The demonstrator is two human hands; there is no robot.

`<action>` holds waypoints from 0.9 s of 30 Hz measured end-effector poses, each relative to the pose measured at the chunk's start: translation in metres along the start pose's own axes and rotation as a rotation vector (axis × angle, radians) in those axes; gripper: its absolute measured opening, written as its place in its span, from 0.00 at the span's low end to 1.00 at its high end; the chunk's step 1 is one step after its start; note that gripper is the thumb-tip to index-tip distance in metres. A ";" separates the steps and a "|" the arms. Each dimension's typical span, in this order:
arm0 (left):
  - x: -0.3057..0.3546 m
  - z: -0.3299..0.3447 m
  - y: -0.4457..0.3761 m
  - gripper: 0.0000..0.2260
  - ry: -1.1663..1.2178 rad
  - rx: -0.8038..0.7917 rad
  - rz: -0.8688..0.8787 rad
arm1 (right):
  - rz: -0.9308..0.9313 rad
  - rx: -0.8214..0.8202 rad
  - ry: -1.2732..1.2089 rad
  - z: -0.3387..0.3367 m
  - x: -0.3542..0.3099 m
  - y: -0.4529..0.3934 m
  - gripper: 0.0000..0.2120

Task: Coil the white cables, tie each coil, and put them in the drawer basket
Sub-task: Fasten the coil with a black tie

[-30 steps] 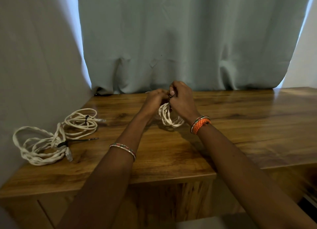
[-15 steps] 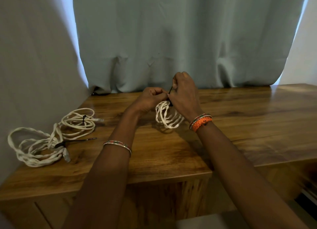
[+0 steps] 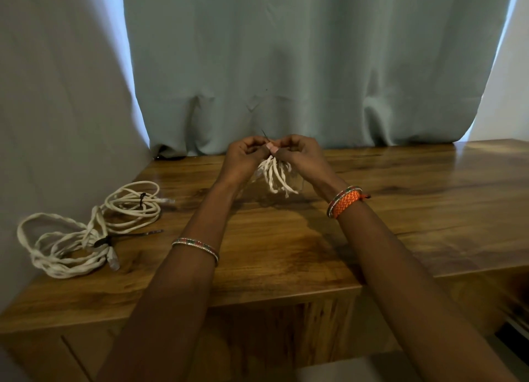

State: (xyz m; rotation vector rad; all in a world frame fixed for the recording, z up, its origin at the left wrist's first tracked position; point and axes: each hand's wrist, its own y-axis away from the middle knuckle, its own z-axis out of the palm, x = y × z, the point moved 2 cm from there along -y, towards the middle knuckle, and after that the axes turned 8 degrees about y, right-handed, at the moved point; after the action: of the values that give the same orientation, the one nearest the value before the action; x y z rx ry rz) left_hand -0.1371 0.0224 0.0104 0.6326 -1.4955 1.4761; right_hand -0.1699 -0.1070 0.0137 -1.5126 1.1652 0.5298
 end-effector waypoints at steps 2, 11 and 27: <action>-0.002 0.000 0.002 0.07 0.131 -0.001 -0.093 | 0.018 -0.029 0.000 -0.002 -0.001 0.001 0.07; 0.001 -0.003 0.007 0.05 0.069 0.092 -0.150 | 0.005 0.039 0.278 0.002 0.004 0.000 0.14; 0.010 -0.003 0.003 0.11 -0.163 0.085 -0.041 | 0.004 -0.170 0.145 0.004 0.006 0.001 0.11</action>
State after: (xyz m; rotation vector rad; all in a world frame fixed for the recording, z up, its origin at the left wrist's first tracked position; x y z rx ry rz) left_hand -0.1438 0.0284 0.0170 0.8480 -1.5391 1.4923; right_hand -0.1672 -0.1055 0.0072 -1.7177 1.2602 0.5405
